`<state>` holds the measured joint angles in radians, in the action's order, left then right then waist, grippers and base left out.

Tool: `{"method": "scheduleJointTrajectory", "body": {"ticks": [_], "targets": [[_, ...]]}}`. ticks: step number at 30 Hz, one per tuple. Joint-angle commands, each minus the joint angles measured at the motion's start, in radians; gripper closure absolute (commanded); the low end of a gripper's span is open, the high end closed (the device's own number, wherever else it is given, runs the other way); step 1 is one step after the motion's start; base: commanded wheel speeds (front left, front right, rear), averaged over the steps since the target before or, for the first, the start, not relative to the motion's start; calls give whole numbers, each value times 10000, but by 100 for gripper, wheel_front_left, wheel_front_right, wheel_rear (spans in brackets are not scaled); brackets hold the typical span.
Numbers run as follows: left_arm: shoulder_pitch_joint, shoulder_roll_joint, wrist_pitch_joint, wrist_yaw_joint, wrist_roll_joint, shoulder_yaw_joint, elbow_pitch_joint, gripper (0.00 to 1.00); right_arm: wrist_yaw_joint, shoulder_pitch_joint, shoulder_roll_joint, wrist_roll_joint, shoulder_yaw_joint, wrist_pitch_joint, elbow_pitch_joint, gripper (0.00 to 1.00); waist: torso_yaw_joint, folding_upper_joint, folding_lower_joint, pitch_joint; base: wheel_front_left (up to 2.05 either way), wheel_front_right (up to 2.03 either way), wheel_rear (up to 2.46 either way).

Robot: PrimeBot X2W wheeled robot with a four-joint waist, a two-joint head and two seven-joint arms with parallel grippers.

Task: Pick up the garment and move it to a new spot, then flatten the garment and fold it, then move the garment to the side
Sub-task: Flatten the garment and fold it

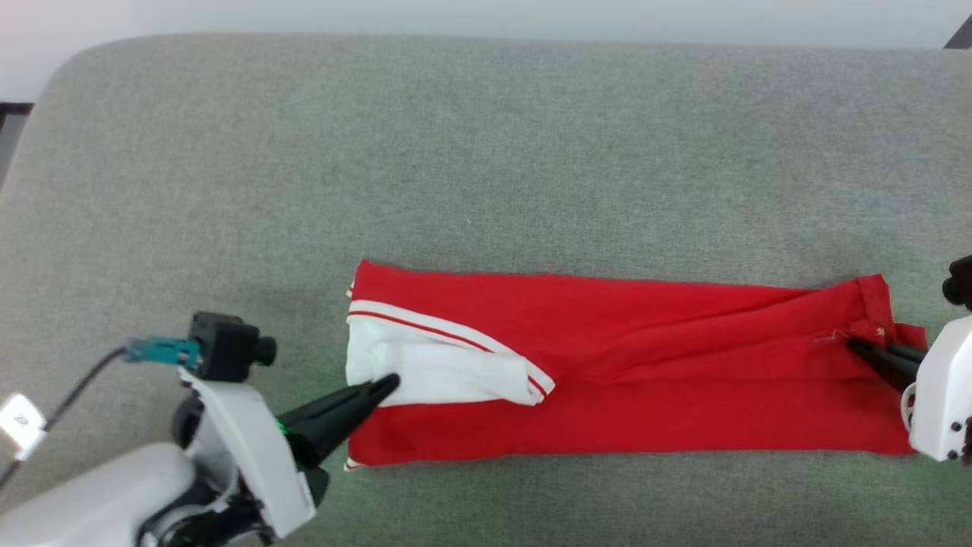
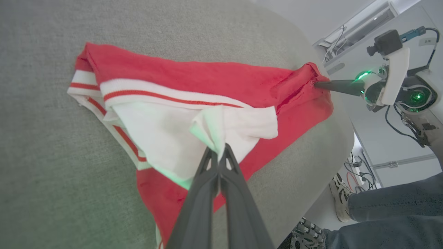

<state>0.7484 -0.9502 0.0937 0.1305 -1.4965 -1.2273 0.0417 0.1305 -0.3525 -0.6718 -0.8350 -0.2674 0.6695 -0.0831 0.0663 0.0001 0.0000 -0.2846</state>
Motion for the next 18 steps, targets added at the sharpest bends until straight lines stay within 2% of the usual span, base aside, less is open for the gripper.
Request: {"method": "scheduleJointTrajectory", "body": {"ticks": [1, 8, 9, 10, 11, 12, 13, 14, 18], "targets": [[-110, 146, 75, -10, -89, 11, -102, 100, 5, 131, 129, 137, 105, -25, 14, 100, 43, -1, 0, -70, 0, 0, 0], [-125, 1225, 128, -8, -29, -154, -1450, 100, 5, 350, 771, 904, 376, -146, -525, 100, 141, -1, 0, -273, 0, 0, 0], [-125, 1303, 137, -8, 35, -174, -1604, 96, 5, 328, 858, 911, 369, -155, -579, 100, 133, -1, 0, -282, 0, 0, 0], [-122, 1366, 238, -8, 56, -178, -1705, 76, 5, 303, 961, 912, 372, -197, -593, 100, 123, -1, 0, -283, 0, 0, 0], [-144, 1413, 333, -8, 47, -160, -1779, 56, 5, 283, 1067, 881, 412, -277, -578, 92, 110, -1, 0, -270, 0, 0, 0], [-174, 1426, 417, -8, 48, -166, -1813, 20, 5, 267, 1114, 872, 435, -351, -539, 56, 97, -1, 0, -233, 0, 0, 0], [-191, 1407, 553, -10, 82, -137, -1841, 0, 5, 267, 1058, 946, 406, -377, -418, 5, 96, -1, 0, -200, 0, 0, 0], [-206, 1357, 772, -10, 162, -84, -1858, 0, 5, 291, 1021, 941, 343, -385, -277, 0, 90, -1, 0, -145, 0, 0, 0], [-517, 1181, 1405, -8, 74, 253, -1635, 0, 5, 383, 1088, 428, 613, -274, 125, 0, 76, -1, 0, 133, 0, 0, 0]]}}
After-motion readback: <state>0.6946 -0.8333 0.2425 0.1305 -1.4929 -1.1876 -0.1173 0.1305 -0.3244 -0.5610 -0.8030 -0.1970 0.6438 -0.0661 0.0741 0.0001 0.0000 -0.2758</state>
